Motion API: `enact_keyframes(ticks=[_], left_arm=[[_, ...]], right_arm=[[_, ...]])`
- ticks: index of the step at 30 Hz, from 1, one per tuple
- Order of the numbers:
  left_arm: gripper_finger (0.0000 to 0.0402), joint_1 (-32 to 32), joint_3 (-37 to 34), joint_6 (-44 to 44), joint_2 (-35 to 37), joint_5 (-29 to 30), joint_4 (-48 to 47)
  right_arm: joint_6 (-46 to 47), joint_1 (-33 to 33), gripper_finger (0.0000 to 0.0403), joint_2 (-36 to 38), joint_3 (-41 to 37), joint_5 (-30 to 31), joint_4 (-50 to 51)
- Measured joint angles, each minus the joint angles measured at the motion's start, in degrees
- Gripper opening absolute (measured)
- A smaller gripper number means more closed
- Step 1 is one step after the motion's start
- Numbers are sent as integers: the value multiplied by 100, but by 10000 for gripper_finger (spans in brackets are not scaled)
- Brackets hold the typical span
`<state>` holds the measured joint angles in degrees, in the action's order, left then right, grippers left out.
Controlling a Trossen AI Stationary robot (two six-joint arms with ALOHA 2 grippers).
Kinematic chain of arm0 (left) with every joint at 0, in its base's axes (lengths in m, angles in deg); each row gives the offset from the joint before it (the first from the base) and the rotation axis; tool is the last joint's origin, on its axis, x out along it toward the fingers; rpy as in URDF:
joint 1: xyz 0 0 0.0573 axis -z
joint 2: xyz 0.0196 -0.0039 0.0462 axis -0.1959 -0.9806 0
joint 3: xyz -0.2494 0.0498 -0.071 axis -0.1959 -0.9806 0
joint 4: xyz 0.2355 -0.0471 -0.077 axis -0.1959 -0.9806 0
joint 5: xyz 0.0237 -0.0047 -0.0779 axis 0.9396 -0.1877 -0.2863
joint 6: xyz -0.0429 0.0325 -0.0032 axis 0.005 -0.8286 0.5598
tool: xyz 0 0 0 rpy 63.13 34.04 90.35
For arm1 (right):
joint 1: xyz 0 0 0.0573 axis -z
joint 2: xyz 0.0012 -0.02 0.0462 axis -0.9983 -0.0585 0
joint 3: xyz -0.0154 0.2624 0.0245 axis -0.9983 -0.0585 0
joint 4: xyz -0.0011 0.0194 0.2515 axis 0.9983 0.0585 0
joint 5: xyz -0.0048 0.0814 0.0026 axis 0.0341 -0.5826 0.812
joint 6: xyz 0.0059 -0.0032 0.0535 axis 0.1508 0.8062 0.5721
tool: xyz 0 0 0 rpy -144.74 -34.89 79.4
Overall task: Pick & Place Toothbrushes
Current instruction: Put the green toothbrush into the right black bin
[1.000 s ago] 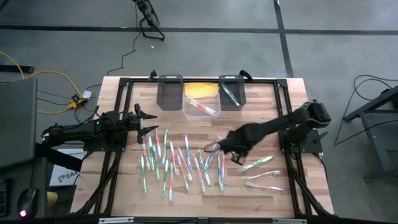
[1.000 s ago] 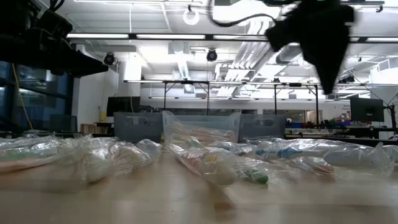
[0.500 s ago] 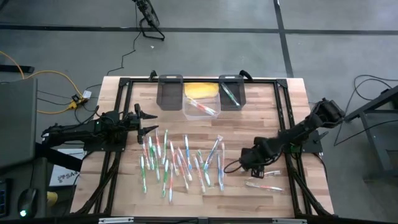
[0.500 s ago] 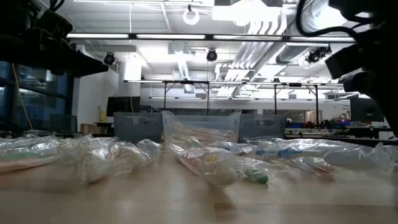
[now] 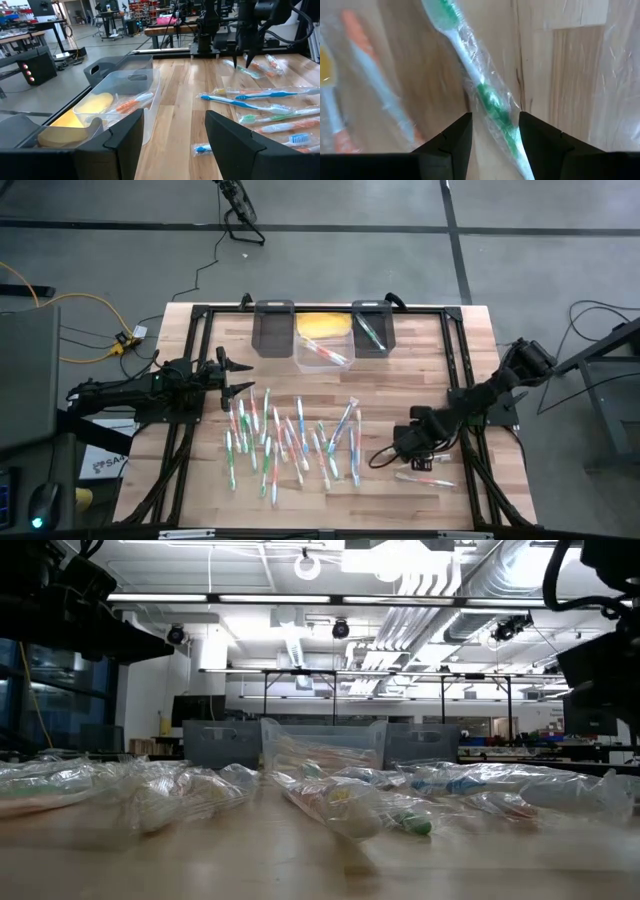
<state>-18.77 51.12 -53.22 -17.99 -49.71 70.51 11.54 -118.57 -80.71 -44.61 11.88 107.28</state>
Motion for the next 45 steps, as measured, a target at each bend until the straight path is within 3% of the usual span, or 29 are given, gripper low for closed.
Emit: enact_keyframes(ticks=[7, 17, 22, 34, 45], left_arm=[[206, 0, 1, 0, 1, -2, -1], [206, -1, 0, 0, 0, -16, -1], [206, 1, 0, 0, 1, -16, -1], [206, 0, 0, 0, 1, 9, 1], [206, 1, 0, 2, 2, 12, 16]], right_arm=[[9, 97, 138, 29, -342, 35, -583], [7, 572, 16, 15, -353, -184, -695], [-10, 948, 12, 118, -229, -386, -720], [-605, 2935, 9, 958, 719, 246, -635], [-1745, 4978, 9, 642, 2344, 215, -162]])
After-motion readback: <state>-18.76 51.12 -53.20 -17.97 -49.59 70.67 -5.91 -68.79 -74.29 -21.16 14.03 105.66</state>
